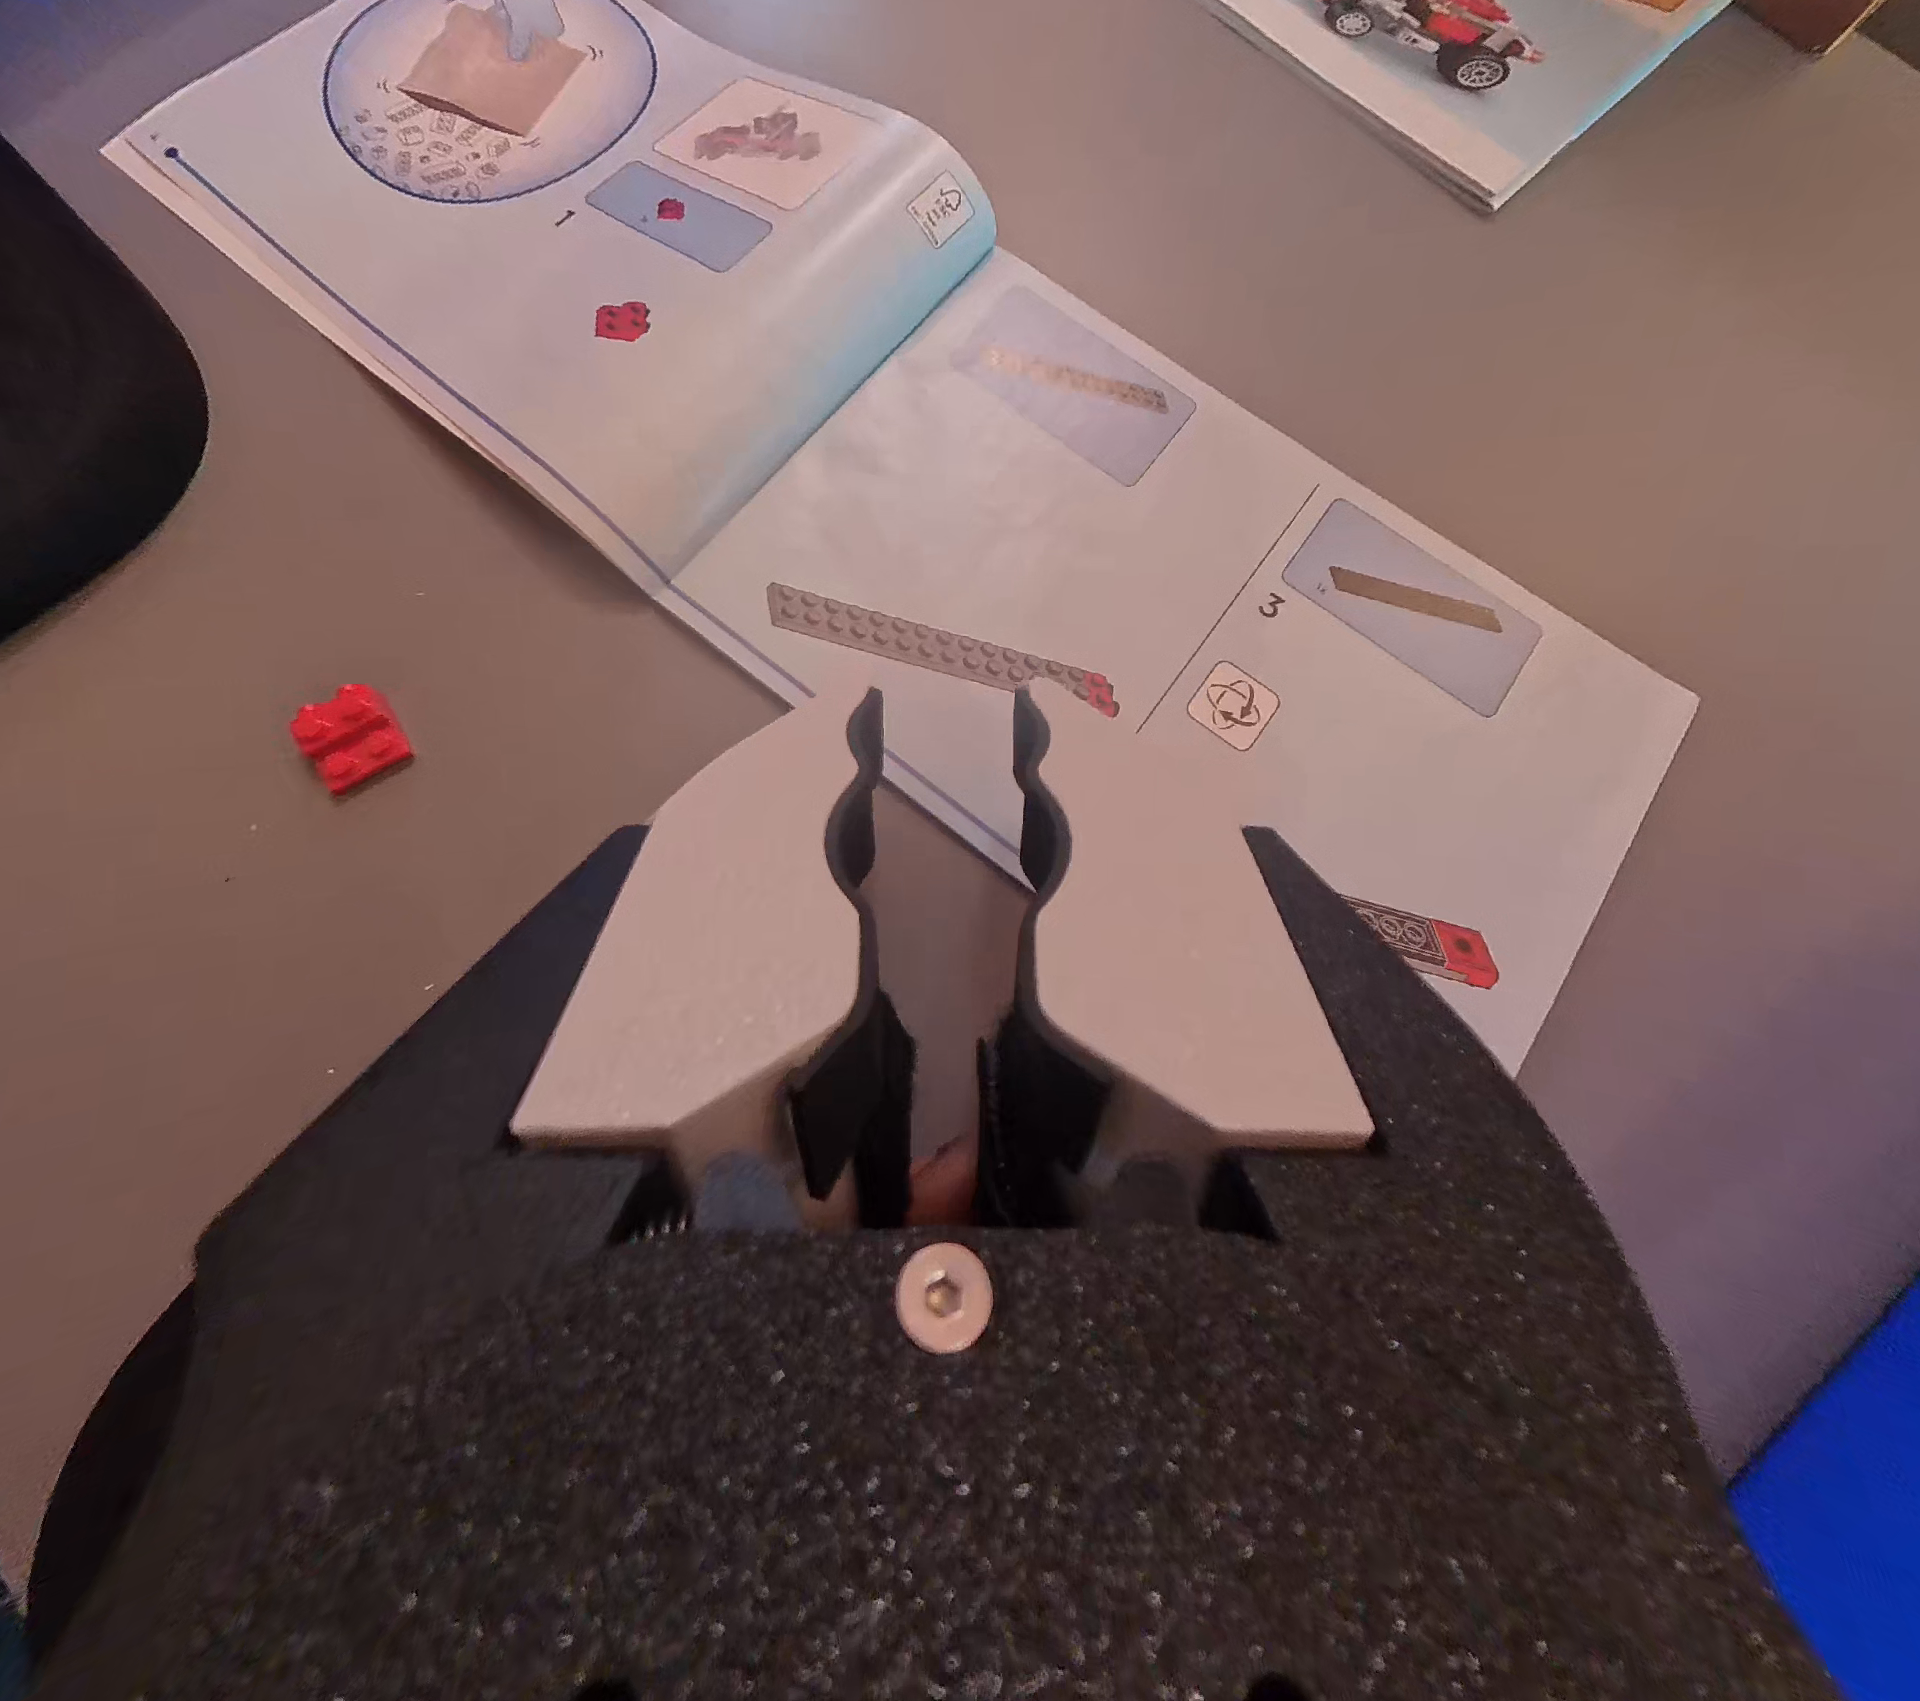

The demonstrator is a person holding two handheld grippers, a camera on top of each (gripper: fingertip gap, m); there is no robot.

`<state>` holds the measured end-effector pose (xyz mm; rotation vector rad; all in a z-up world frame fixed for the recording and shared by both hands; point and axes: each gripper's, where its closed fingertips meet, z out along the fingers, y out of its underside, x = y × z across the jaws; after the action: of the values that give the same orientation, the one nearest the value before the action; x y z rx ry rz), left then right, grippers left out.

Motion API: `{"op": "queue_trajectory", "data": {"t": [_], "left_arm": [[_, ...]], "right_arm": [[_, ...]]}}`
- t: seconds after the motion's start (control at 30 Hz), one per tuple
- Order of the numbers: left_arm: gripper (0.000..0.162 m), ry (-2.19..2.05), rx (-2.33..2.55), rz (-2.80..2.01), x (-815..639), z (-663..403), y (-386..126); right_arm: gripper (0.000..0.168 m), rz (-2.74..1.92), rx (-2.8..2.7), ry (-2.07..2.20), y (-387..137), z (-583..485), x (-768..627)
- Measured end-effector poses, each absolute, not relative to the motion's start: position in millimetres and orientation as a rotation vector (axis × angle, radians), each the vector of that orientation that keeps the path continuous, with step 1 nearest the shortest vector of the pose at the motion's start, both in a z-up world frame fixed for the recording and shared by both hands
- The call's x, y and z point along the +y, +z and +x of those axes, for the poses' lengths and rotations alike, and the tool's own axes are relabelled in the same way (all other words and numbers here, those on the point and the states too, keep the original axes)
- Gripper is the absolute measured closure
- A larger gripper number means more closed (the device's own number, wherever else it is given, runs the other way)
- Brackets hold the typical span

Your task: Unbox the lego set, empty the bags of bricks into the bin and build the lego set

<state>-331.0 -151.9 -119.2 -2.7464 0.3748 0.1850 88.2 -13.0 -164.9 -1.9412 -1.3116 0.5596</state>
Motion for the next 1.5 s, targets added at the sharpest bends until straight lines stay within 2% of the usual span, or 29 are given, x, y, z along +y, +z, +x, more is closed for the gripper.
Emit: {"op": "queue_trajectory", "data": {"t": [0.1, 0.33, 0.53, 0.63, 0.77, 0.93, 1.0, 1.1, 1.33, 1.5], "left_arm": [[0.125, 0.205, 0.313, -2.769, -135.4, -348.7, -115.3], [0.127, 0.267, 0.286, -2.852, -112.0, -379.9, -114.1], [0.126, -0.049, 0.409, -2.850, -122.1, -327.9, -114.5], [0.127, -0.078, 0.460, -2.880, -153.4, -302.2, -124.0], [0.124, 0.001, 0.456, -2.917, -191.0, -285.0, -139.9], [0.115, 0.139, 0.171, -2.830, -203.2, -296.2, -144.1], [0.118, 0.151, 0.037, -2.750, -197.5, -303.1, -140.6], [0.131, 0.173, -0.103, -2.691, -184.2, -314.4, -143.2], [0.126, 0.118, -0.239, -2.766, -172.4, -318.2, -177.7], [0.137, 0.041, -0.263, -2.759, -169.6, -311.2, -183.6]], "right_arm": [[0.146, -1.937, -1.332, 0.538, -165.4, 89.8, -11.5], [0.148, -1.906, -1.346, 0.552, -161.4, 87.7, -9.9], [0.148, -1.906, -1.357, 0.520, -161.6, 90.8, -6.4], [0.149, -1.912, -1.352, 0.517, -162.7, 93.7, -5.7], [0.149, -1.913, -1.362, 0.515, -165.1, 93.6, -4.1], [0.149, -1.905, -1.392, 0.500, -167.0, 90.6, -2.4], [0.149, -1.894, -1.391, 0.503, -165.9, 88.9, -3.0], [0.149, -1.880, -1.391, 0.513, -164.7, 86.1, -4.7], [0.150, -1.871, -1.374, 0.479, -161.8, 97.0, -1.8], [0.150, -1.865, -1.368, 0.479, -159.9, 102.5, 1.6]]}}
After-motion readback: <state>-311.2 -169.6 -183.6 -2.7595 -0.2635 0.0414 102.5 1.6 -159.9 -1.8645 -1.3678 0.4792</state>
